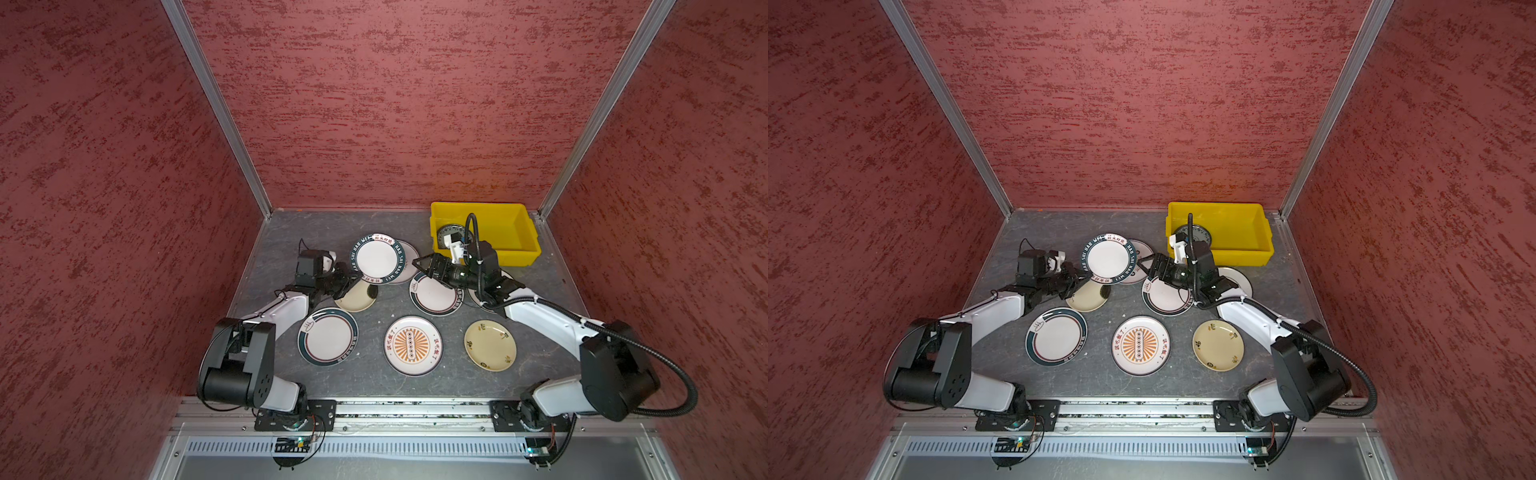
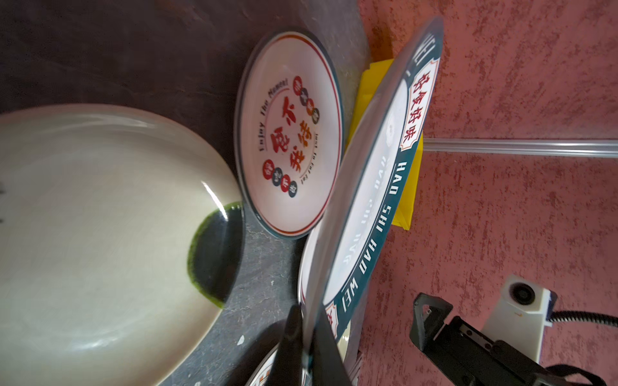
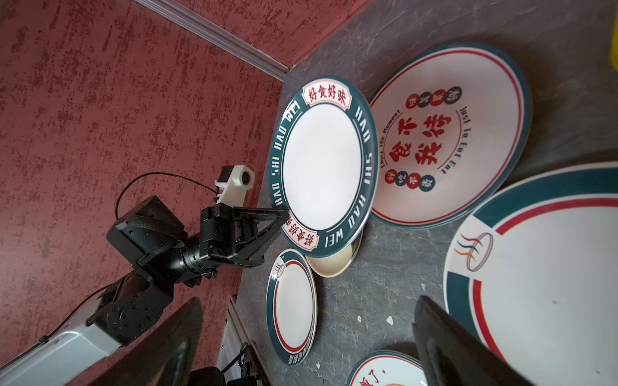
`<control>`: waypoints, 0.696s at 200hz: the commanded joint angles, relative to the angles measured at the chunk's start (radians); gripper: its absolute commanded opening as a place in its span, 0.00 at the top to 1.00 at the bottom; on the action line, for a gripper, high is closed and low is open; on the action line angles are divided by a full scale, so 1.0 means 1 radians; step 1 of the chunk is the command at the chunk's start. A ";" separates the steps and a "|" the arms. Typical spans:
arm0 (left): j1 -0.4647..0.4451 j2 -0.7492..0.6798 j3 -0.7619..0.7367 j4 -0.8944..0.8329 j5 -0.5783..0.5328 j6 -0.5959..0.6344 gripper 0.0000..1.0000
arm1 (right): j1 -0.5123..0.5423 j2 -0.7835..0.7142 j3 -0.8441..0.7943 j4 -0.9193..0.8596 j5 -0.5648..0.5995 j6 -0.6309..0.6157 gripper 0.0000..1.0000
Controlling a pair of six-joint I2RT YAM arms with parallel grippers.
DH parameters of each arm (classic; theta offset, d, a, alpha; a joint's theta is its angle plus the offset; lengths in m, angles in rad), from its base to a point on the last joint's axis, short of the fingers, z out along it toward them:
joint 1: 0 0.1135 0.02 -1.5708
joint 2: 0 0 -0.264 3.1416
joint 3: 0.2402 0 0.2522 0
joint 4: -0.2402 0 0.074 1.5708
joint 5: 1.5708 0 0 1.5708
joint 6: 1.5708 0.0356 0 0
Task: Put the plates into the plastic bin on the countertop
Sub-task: 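Raise the green-rimmed plate toward the right gripper while right gripper grasps its rim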
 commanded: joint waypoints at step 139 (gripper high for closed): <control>-0.025 0.069 -0.084 0.395 0.200 -0.015 1.00 | 0.022 0.201 0.139 0.016 0.026 -0.057 0.42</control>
